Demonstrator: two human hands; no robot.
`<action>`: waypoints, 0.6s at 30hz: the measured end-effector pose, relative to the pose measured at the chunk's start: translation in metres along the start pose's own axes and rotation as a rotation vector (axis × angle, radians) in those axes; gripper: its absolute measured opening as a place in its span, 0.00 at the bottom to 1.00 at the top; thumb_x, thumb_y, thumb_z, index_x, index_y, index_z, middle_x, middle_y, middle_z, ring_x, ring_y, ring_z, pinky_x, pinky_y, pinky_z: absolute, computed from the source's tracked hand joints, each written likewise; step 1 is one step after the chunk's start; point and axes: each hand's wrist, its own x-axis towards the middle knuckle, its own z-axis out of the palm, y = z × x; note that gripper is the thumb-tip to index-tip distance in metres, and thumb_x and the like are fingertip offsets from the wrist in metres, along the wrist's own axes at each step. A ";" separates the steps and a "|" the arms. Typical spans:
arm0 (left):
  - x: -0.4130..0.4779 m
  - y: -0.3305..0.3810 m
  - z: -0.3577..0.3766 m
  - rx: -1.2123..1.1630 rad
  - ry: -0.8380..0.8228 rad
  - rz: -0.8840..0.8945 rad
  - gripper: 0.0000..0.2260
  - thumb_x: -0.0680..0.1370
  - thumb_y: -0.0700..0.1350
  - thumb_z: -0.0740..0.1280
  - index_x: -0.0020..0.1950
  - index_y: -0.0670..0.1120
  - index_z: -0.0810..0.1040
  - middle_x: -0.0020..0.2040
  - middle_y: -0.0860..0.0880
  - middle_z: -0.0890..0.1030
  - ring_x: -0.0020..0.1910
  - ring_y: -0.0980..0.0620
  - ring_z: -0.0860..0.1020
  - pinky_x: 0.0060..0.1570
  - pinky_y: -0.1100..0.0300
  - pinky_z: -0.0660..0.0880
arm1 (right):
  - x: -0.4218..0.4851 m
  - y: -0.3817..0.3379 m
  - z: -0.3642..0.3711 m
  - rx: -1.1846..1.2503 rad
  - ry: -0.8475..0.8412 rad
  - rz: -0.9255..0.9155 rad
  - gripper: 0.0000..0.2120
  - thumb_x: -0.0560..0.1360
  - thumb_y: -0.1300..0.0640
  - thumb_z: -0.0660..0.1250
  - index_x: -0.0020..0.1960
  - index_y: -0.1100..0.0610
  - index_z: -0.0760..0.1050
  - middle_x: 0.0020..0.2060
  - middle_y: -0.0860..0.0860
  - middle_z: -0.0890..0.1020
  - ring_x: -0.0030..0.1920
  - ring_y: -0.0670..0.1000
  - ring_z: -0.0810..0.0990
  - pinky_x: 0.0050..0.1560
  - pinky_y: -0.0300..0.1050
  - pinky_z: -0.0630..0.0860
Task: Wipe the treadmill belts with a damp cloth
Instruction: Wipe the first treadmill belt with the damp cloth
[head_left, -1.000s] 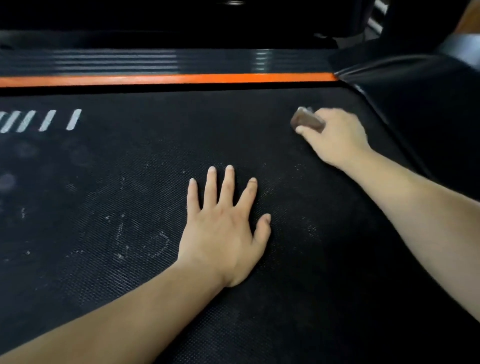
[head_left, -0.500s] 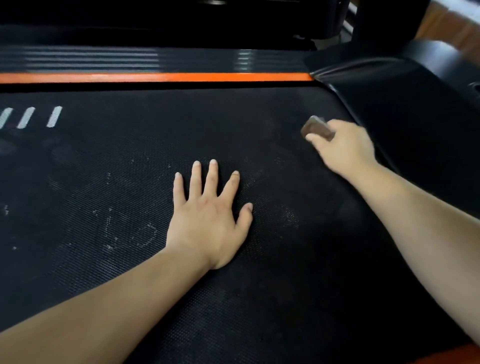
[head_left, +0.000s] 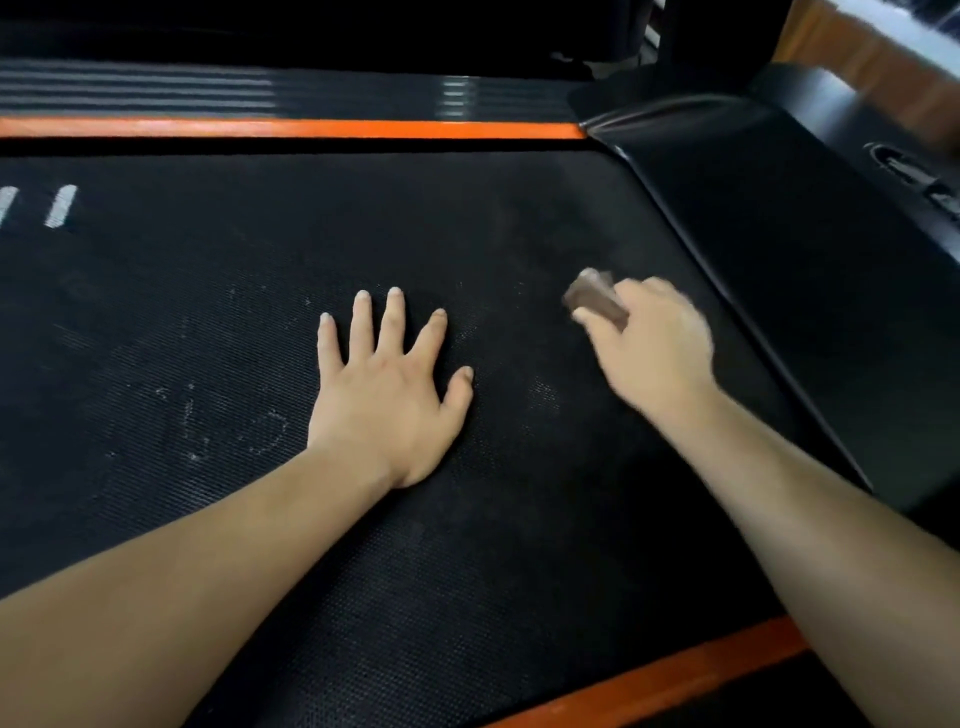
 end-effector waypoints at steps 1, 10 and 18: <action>0.000 0.000 0.000 0.000 0.002 0.001 0.32 0.82 0.67 0.43 0.84 0.57 0.49 0.85 0.44 0.46 0.83 0.40 0.40 0.79 0.37 0.39 | -0.020 -0.008 -0.001 0.049 -0.033 -0.069 0.16 0.77 0.41 0.68 0.41 0.54 0.74 0.40 0.52 0.76 0.42 0.58 0.76 0.42 0.50 0.71; 0.000 0.000 0.001 0.000 0.010 -0.001 0.31 0.82 0.66 0.44 0.84 0.56 0.50 0.85 0.43 0.47 0.83 0.39 0.41 0.79 0.36 0.40 | -0.027 0.036 -0.015 -0.005 0.024 0.103 0.18 0.77 0.40 0.67 0.41 0.54 0.71 0.40 0.53 0.75 0.46 0.61 0.79 0.46 0.54 0.74; 0.003 0.020 -0.011 -0.105 0.025 0.096 0.27 0.84 0.61 0.48 0.81 0.52 0.62 0.84 0.41 0.55 0.84 0.40 0.46 0.80 0.38 0.40 | -0.040 0.049 -0.017 -0.022 0.014 -0.014 0.19 0.76 0.39 0.68 0.38 0.51 0.67 0.37 0.47 0.70 0.42 0.58 0.77 0.43 0.51 0.71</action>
